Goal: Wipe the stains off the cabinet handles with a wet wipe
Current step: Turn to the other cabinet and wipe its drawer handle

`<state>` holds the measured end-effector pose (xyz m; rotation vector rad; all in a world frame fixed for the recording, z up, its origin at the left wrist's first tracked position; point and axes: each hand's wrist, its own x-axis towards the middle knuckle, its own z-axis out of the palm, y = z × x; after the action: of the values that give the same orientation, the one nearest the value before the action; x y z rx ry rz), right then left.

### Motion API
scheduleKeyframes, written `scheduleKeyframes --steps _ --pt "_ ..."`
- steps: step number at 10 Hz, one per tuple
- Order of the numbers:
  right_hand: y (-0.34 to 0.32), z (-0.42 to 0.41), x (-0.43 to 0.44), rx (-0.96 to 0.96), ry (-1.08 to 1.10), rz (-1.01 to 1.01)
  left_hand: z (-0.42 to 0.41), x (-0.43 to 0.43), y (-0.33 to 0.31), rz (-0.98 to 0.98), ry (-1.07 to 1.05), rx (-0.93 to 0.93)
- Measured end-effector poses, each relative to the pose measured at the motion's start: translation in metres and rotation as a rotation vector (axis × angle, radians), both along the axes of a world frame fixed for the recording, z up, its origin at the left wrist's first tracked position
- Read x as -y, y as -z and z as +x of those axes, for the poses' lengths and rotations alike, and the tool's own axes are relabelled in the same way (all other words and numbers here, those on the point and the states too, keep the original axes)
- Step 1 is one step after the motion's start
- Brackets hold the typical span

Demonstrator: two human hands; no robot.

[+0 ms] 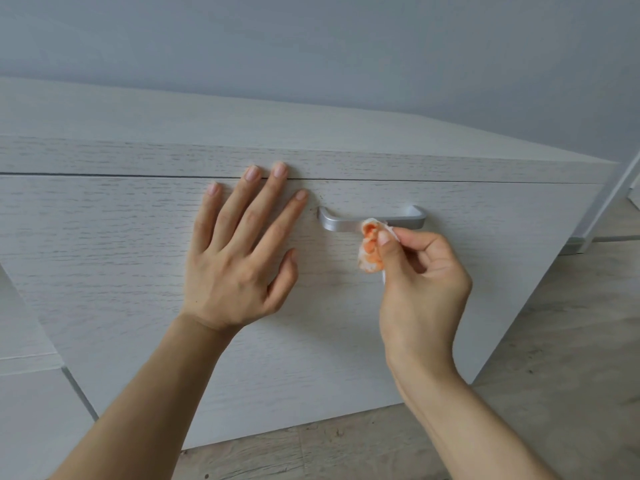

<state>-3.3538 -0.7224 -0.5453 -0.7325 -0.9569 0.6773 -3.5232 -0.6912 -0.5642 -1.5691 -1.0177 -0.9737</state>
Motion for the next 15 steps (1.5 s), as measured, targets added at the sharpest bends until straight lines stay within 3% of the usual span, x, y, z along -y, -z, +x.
scheduleKeyframes --steps 2,5,10,12,15 --pt "-0.003 0.035 -0.011 -0.017 0.207 0.022 -0.001 0.000 0.000 0.005 0.003 0.003" --pt "-0.003 0.038 -0.017 0.130 0.195 -0.018 0.001 -0.001 0.000 0.015 -0.012 0.007" --pt "-0.002 0.032 -0.007 0.113 0.164 0.072 0.002 -0.002 0.000 0.021 -0.025 -0.004" --pt "0.013 -0.013 0.007 0.258 0.042 0.108 0.001 -0.001 0.001 0.011 -0.017 0.000" --pt "0.008 -0.009 0.018 0.134 -0.016 0.098 0.000 0.002 0.001 -0.029 0.001 0.012"
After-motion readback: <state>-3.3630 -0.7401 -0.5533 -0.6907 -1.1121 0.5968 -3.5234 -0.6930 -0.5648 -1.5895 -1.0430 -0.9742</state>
